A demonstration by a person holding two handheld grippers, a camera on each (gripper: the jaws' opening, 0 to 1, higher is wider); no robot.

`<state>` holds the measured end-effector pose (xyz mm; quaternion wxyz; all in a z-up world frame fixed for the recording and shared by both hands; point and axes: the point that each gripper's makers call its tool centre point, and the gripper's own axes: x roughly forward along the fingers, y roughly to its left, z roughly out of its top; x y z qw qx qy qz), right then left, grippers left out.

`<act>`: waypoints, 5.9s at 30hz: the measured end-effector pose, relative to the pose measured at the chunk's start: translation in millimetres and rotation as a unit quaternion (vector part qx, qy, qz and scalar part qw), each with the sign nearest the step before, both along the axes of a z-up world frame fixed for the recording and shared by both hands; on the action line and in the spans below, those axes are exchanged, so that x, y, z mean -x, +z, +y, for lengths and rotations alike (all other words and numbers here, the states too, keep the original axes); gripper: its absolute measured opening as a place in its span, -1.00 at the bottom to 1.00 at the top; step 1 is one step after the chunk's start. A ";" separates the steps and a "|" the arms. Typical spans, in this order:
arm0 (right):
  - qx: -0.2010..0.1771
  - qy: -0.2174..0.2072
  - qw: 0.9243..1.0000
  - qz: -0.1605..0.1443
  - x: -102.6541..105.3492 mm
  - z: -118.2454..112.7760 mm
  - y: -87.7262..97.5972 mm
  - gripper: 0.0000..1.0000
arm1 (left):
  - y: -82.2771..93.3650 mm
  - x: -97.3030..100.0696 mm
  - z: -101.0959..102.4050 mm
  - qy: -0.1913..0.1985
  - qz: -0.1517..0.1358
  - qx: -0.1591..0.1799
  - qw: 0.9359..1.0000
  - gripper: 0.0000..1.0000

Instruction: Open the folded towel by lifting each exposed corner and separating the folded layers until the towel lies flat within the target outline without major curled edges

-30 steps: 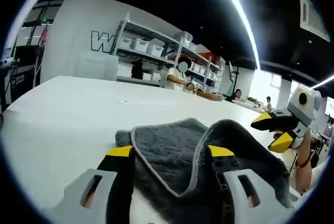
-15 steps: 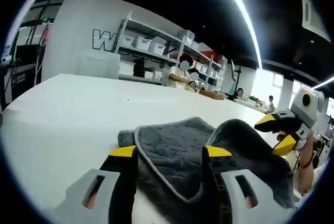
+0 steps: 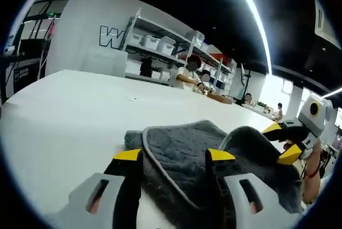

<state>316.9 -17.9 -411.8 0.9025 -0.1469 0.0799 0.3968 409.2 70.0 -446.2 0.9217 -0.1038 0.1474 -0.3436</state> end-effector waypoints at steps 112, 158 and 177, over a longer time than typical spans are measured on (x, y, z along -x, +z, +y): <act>-0.053 -0.029 0.997 0.057 -22.5 12.5 -7.0 -0.32 | -13.6 -50.4 -9.4 0.002 0.007 -0.046 0.999 -0.52; -0.134 -0.062 0.981 0.129 -34.1 8.6 -13.5 -1.00 | -12.5 -59.3 -8.4 0.002 0.009 -0.054 0.998 -0.98; -0.166 0.006 0.984 0.068 17.4 17.5 21.3 -1.00 | -7.8 -46.2 -13.8 0.018 0.029 -0.017 0.999 -0.99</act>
